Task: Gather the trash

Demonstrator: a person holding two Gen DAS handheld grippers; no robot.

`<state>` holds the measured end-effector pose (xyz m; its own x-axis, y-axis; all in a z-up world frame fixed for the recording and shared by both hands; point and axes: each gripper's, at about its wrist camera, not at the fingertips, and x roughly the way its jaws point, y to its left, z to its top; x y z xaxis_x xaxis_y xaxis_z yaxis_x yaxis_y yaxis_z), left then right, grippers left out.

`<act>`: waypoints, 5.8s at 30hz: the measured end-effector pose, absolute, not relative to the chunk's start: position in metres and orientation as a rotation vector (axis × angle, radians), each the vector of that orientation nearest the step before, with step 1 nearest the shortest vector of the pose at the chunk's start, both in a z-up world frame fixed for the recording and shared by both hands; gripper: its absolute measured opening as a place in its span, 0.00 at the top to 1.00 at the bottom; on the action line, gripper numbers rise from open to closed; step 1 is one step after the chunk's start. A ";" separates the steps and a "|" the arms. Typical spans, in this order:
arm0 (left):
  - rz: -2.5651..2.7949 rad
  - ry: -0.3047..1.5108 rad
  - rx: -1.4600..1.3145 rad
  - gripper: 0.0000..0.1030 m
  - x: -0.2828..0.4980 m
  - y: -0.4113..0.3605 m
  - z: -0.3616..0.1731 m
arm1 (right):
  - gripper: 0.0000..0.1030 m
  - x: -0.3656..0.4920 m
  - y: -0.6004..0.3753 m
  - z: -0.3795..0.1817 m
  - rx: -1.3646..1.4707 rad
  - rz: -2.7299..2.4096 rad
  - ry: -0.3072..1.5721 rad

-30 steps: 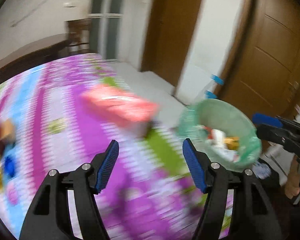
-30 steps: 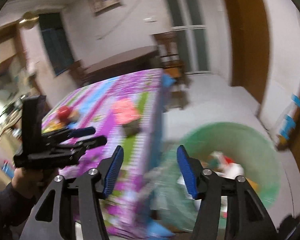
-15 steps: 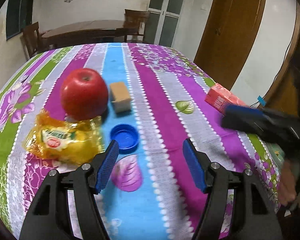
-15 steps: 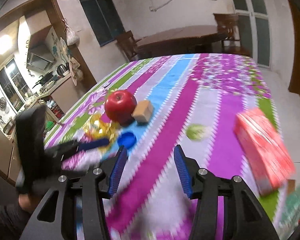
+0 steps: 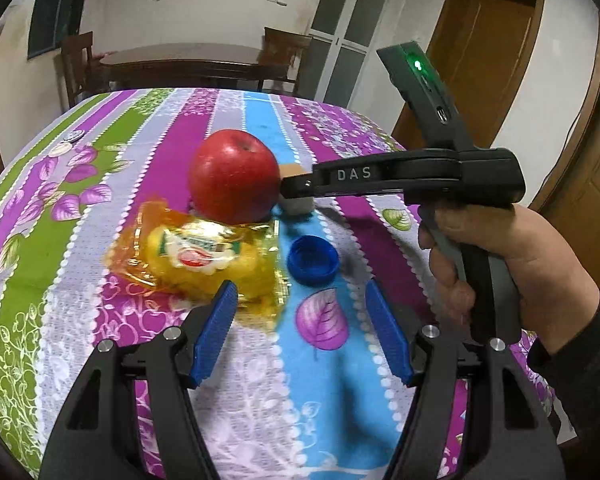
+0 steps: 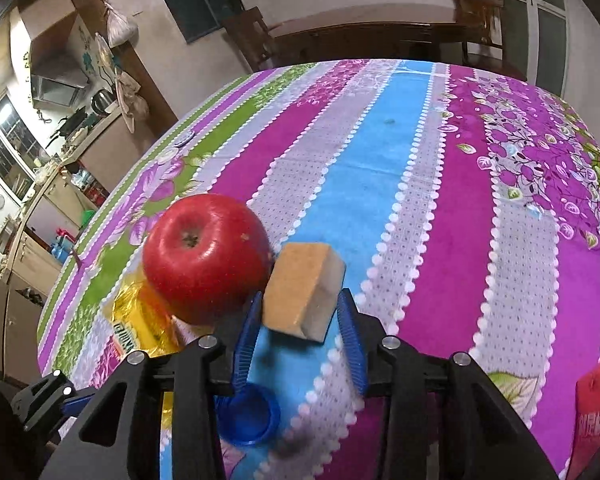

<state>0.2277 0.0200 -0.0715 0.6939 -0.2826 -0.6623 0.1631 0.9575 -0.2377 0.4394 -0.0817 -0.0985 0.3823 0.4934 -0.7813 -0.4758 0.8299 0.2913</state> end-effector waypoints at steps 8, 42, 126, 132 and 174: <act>-0.235 0.757 -0.178 0.38 0.221 0.030 -0.072 | 0.72 0.412 -0.082 -0.100 -0.062 0.635 0.997; -0.420 0.891 0.044 0.63 0.234 -0.057 -0.089 | 0.74 0.310 -0.201 -0.087 -0.111 0.568 0.917; -0.794 0.769 0.248 0.62 0.229 -0.421 -0.069 | 0.74 0.154 -0.617 -0.094 0.193 -0.085 0.921; -0.785 0.778 0.254 0.62 0.234 -0.423 -0.074 | 0.74 0.161 -0.616 -0.100 0.196 -0.089 0.925; -0.727 0.448 0.149 0.05 0.059 -0.261 -0.010 | 0.05 -0.121 -0.449 -0.022 0.120 -0.234 0.325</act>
<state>0.0595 -0.2606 -0.0098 0.6576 -0.6078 -0.4451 0.6704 0.7416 -0.0223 -0.1205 -0.4494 -0.0222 0.9210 -0.2083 -0.3291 0.2466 0.9659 0.0786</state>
